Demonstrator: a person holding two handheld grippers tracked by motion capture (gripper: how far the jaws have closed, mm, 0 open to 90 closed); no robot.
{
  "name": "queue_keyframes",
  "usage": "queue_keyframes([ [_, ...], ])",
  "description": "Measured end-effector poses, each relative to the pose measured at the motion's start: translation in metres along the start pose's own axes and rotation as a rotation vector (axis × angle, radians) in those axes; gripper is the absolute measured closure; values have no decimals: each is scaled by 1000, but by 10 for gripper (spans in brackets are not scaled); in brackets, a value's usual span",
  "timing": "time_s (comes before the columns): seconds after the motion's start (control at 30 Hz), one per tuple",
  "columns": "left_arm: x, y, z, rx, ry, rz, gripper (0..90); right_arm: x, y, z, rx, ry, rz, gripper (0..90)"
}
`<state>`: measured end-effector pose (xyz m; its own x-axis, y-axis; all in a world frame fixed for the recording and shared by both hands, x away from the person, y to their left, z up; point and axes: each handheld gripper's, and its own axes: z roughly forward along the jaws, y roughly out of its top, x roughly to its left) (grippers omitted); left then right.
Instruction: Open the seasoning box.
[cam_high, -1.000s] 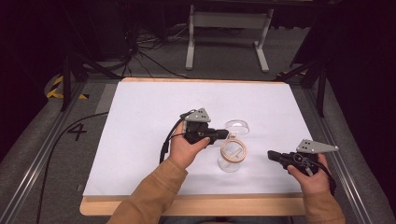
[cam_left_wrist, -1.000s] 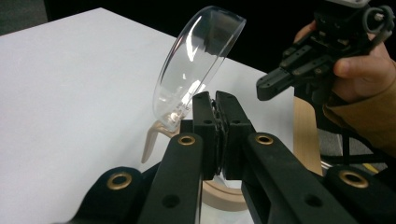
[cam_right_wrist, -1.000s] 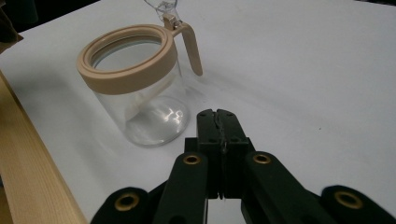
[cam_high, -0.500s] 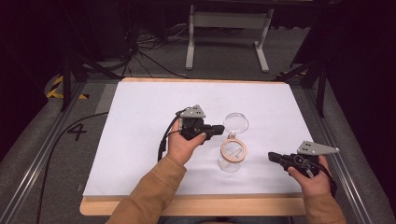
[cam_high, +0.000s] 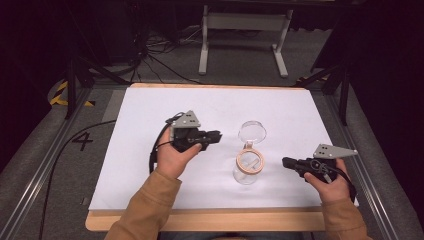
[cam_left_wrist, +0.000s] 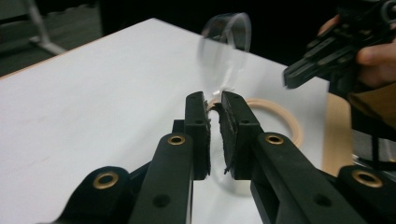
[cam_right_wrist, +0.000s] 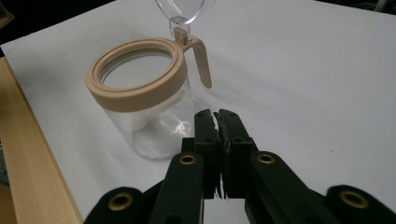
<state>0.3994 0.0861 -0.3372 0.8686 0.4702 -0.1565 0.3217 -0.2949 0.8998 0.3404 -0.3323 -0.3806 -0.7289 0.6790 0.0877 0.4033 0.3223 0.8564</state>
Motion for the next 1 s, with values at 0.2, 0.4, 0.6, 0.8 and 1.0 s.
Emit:
queue_keyframes([
  [0.2,12,-14,-26,35,95,-24,773,-14,12,-1,-13,-11,-4,847],
  [0.4,22,-31,-44,74,176,-40,751,-24,19,-1,-4,-13,5,810],
  [0.6,30,-45,-57,114,229,-71,707,-34,24,1,-2,-17,15,778],
  [0.8,46,-60,-61,153,266,-122,667,-42,21,6,43,-74,-5,732],
  [1.0,62,-79,-50,206,311,-147,641,-55,8,9,70,-121,38,691],
])
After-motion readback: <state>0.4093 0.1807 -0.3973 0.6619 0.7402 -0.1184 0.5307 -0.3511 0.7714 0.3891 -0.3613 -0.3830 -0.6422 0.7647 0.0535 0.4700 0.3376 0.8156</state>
